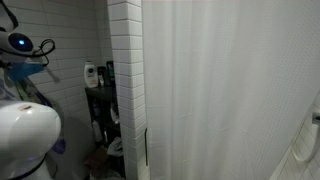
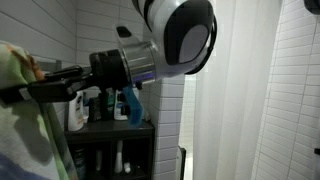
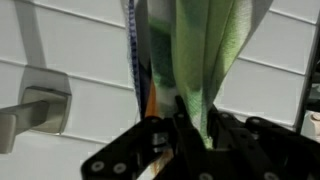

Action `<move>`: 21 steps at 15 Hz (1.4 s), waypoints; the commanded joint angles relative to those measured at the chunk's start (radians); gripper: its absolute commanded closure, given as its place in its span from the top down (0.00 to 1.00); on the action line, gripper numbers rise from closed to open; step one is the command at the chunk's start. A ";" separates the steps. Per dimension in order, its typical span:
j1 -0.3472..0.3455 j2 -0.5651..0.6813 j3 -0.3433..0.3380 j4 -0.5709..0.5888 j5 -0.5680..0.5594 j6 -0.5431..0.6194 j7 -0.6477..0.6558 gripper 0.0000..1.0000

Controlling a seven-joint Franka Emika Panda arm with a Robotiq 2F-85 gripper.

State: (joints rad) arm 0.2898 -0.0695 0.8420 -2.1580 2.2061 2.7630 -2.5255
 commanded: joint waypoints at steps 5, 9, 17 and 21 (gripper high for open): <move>-0.011 -0.025 -0.015 0.010 0.019 0.008 -0.004 0.03; -0.012 -0.085 -0.041 -0.013 0.008 -0.030 0.056 0.03; 0.043 -0.271 -0.180 -0.175 -0.118 -0.267 0.393 0.03; 0.060 -0.374 -0.264 -0.244 -0.138 -0.366 0.533 0.03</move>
State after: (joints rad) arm 0.3319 -0.3141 0.6447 -2.3360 2.0810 2.4621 -2.1075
